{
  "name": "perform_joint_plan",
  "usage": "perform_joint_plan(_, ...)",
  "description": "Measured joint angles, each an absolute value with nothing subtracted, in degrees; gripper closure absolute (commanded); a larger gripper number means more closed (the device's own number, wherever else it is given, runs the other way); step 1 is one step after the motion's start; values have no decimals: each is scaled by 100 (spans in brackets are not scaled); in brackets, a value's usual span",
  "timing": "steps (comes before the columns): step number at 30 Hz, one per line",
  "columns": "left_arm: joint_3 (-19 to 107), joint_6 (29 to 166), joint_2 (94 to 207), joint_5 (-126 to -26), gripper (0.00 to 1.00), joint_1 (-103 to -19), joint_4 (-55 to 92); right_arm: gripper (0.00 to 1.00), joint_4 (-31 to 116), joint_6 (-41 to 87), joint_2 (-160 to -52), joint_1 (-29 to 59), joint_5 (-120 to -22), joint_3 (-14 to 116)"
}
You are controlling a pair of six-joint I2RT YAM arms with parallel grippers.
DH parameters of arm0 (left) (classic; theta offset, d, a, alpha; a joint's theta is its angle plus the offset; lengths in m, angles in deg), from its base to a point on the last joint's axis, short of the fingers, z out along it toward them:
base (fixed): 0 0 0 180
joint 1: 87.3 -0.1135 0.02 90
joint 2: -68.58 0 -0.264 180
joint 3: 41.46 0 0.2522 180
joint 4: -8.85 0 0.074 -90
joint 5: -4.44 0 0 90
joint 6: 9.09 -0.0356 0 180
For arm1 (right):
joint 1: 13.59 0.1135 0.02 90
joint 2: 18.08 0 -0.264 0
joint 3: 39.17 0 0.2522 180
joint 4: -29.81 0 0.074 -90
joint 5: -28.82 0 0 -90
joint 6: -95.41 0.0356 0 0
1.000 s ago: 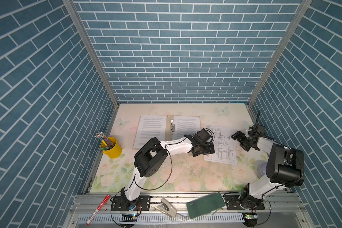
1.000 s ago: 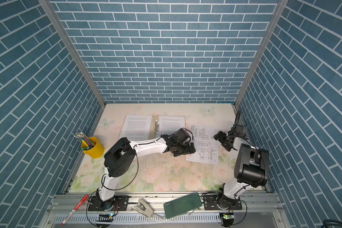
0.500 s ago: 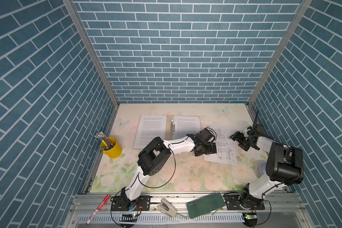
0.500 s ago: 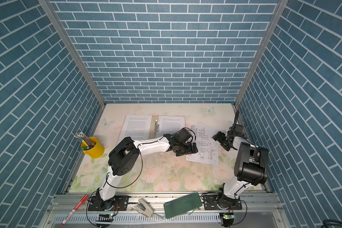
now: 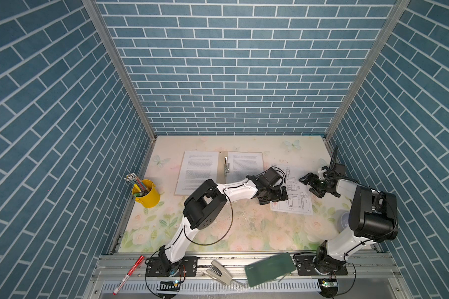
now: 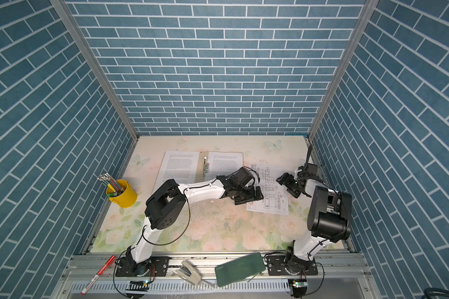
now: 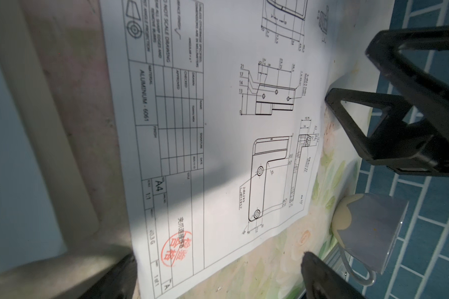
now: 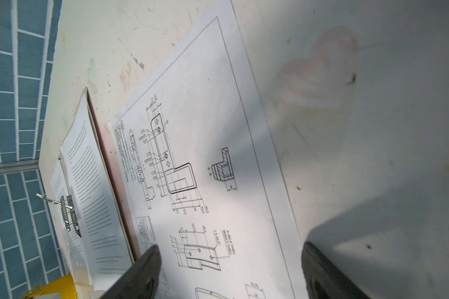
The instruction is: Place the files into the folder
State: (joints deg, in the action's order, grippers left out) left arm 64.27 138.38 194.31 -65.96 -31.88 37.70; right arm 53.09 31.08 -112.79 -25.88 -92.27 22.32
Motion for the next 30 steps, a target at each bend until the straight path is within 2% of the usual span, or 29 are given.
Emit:
perform_joint_plan(21, 6164, 14350, 19547, -6270, 0, -3245, 2572, 17, 4913, 3449, -11279, -2586, -10145, 1906)
perform_joint_plan(27, 6326, 14306, 19659, -6209, 0, -3271, 2550, 24, 4913, 3550, -11279, -2584, -10252, 1854)
perform_joint_plan(30, 6337, 14278, 19663, -6209, 0, -3278, 2559, 33, 5036, 3543, -11279, -2584, -10213, 1854)
